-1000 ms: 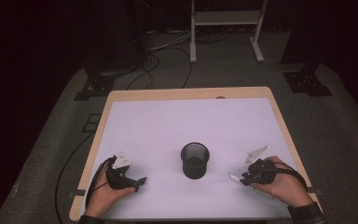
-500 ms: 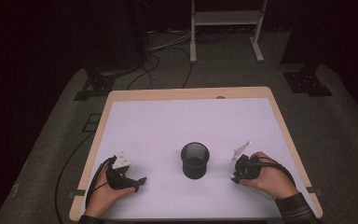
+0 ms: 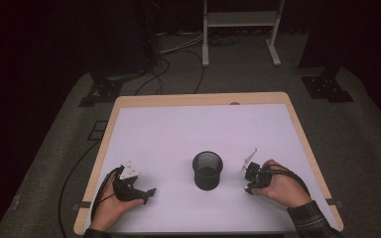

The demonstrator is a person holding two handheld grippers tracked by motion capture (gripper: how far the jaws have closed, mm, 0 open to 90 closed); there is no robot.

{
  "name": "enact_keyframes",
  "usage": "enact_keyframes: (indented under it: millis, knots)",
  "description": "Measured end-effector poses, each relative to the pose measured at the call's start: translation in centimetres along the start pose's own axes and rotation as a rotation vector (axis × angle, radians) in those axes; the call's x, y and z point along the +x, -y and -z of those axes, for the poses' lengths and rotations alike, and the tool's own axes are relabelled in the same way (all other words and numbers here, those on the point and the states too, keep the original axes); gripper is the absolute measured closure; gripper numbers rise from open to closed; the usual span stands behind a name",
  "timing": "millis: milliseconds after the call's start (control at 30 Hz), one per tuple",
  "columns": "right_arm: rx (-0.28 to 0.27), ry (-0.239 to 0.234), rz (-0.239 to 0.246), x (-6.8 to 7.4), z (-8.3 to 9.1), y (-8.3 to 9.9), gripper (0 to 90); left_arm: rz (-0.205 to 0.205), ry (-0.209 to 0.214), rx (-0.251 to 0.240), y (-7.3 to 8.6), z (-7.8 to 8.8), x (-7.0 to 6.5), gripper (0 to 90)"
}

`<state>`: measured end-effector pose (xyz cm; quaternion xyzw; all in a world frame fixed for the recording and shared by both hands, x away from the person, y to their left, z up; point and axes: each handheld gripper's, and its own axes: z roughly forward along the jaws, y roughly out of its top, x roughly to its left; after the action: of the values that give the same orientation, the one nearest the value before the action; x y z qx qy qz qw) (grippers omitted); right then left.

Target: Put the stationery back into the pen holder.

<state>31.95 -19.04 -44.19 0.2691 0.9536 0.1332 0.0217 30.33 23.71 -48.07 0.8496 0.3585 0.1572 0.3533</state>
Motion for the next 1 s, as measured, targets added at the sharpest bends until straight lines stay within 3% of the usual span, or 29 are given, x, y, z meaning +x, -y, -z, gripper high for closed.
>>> enact_keyframes:
  millis: [167,367,1000]
  knots:
    - [-0.037,-0.012,-0.004,-0.3,0.1,0.5,78.3,0.000,0.002,0.001,0.0,0.0,0.0,0.5]
    - [-0.107,-0.034,-0.046,-0.8,0.5,1.1,78.2,0.000,0.002,0.001,0.0,0.0,0.0,0.5]
    - [-0.543,-0.022,-0.131,-1.4,5.5,1.5,78.2,0.004,0.002,0.001,0.0,0.0,0.0,0.5]
